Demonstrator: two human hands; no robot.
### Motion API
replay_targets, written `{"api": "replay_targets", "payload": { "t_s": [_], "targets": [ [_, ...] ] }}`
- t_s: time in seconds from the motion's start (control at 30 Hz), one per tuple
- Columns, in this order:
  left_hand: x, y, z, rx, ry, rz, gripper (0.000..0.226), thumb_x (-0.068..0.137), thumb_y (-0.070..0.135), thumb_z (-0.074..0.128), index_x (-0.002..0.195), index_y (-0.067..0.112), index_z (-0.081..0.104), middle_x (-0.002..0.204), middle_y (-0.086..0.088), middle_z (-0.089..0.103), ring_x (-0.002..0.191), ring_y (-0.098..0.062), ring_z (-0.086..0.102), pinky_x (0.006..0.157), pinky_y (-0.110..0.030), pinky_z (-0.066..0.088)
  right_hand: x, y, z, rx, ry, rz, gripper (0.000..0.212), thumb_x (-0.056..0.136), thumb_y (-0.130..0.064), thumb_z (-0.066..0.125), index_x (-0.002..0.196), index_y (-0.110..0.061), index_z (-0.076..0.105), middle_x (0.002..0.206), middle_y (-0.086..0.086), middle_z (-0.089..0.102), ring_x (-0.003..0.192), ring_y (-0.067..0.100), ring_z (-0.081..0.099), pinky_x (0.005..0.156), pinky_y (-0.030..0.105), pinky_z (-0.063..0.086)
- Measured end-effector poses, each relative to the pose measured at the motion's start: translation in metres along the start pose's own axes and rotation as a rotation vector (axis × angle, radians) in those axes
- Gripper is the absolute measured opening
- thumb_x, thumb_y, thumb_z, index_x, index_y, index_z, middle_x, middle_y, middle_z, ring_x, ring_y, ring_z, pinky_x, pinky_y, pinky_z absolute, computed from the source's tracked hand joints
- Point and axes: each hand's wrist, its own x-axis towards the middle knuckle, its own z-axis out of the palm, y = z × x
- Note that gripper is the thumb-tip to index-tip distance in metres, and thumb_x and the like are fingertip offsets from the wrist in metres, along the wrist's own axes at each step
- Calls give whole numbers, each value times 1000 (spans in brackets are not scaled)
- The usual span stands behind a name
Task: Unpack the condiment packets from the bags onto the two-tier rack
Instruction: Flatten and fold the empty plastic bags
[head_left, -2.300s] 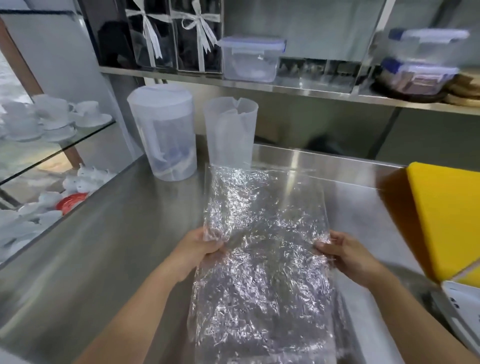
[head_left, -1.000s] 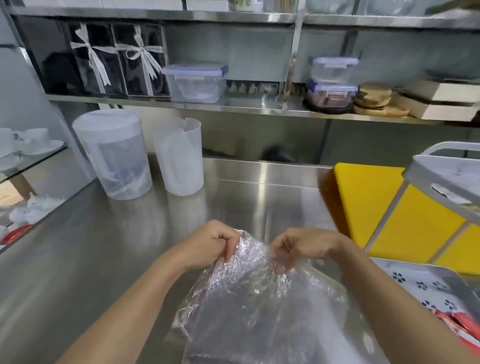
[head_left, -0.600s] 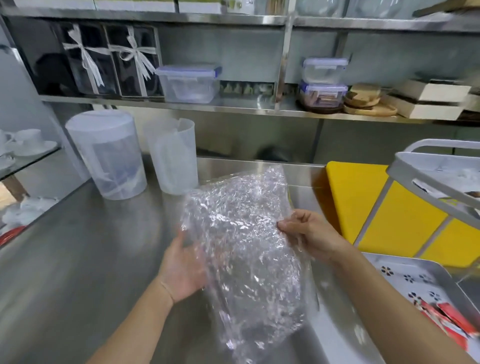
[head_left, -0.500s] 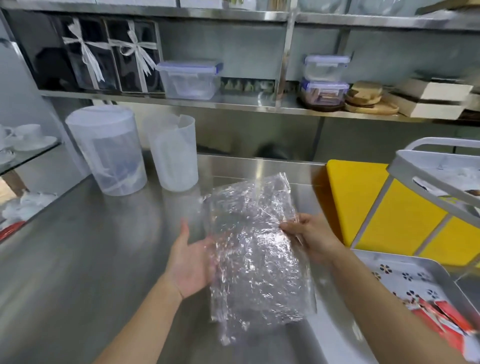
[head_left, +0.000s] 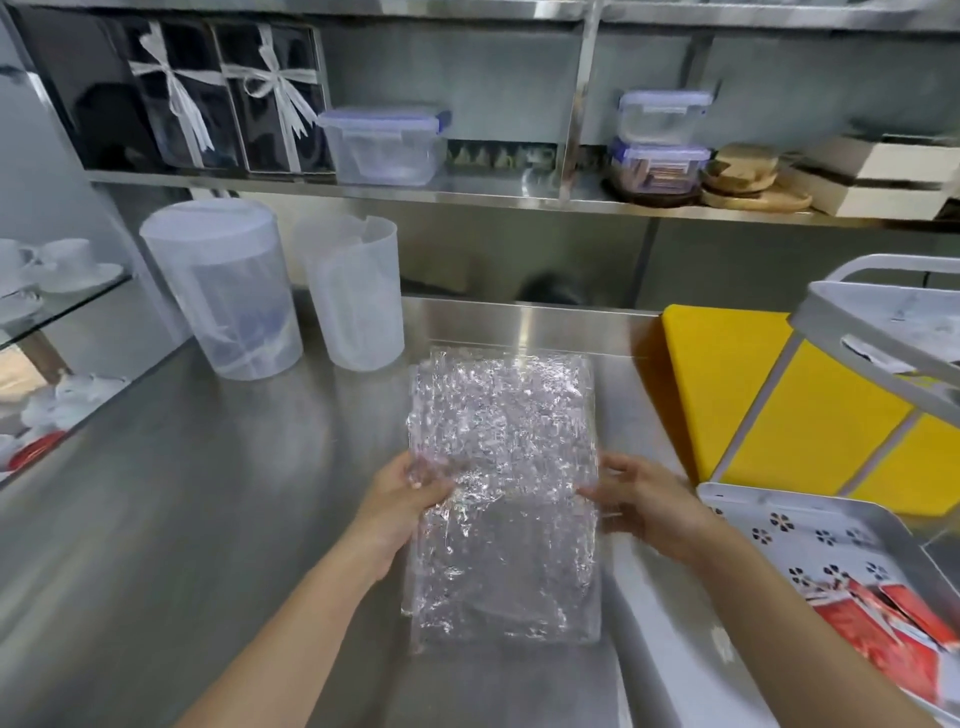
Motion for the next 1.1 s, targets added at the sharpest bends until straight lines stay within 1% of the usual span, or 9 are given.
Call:
{"api": "replay_targets", "payload": {
  "t_s": [0.23, 0.4, 0.53, 0.7, 0.77, 0.8, 0.87, 0.93, 1.1],
  "targets": [
    [12, -16, -10, 10, -36, 107, 39, 83, -18, 49, 70, 15, 65, 70, -3, 67, 53, -5, 63, 49, -13, 48, 5, 20, -16, 2, 38, -57, 27, 78, 14, 55, 65, -7, 67, 52, 0, 65, 46, 11, 55, 44, 22, 45],
    [19, -23, -9, -24, 38, 102, 56, 76, -24, 45, 36, 12, 61, 56, 9, 70, 61, -6, 64, 61, -14, 47, 5, 28, -21, 49, 92, -109, 44, 76, 24, 44, 51, -3, 68, 52, 6, 68, 44, 9, 60, 40, 13, 43],
    [18, -27, -12, 73, -20, 35, 61, 78, -21, 36, 39, 18, 64, 48, 7, 64, 49, -7, 50, 51, -20, 37, 2, 29, -25, -139, 92, -127, 45, 75, 24, 35, 46, 0, 60, 41, 5, 57, 32, 6, 42, 33, 14, 31],
    [24, -26, -20, 272, 106, 70, 35, 86, -3, 45, 70, 24, 62, 87, -7, 65, 72, -18, 58, 60, -23, 44, -3, 22, -26, -333, -21, -104, 50, 71, 24, 35, 43, -8, 61, 43, 4, 55, 38, 12, 50, 39, 22, 47],
    [15, -18, -12, 277, -93, 105, 18, 74, 24, 66, 90, 29, 59, 93, 0, 64, 83, -17, 60, 70, -18, 44, -5, 16, -21, -388, -143, -81, 49, 68, 25, 34, 43, -8, 60, 43, 3, 55, 39, 12, 52, 41, 23, 49],
    [12, -15, -7, 297, -300, 59, 41, 65, 33, 72, 103, 32, 56, 99, 2, 64, 88, -13, 62, 75, -16, 45, -6, 14, -16, -420, -215, -67, 49, 68, 25, 33, 43, -9, 60, 43, 1, 55, 40, 11, 53, 43, 23, 50],
    [2, -8, 9, 352, -682, -92, 63, 60, 28, 79, 117, 32, 51, 104, 3, 66, 93, -10, 63, 79, -17, 48, -7, 8, -7, -468, -344, -62, 53, 67, 26, 35, 42, -13, 61, 44, -3, 57, 43, 8, 55, 46, 22, 50],
    [-8, -8, 25, 375, -881, -136, 44, 66, 13, 78, 104, 27, 62, 91, 8, 70, 84, -7, 65, 74, -19, 50, -11, 2, 3, -499, -430, -95, 53, 70, 24, 40, 48, -17, 67, 54, -4, 64, 53, 6, 60, 54, 21, 50],
    [-5, -18, 38, 342, -554, -4, 11, 68, 7, 76, 74, 12, 68, 64, 4, 66, 58, -4, 57, 60, -19, 46, -10, 9, 3, -171, -181, -287, 36, 67, -2, 57, 96, -21, 70, 107, 8, 69, 102, 21, 64, 81, 28, 50]
  ]
}}
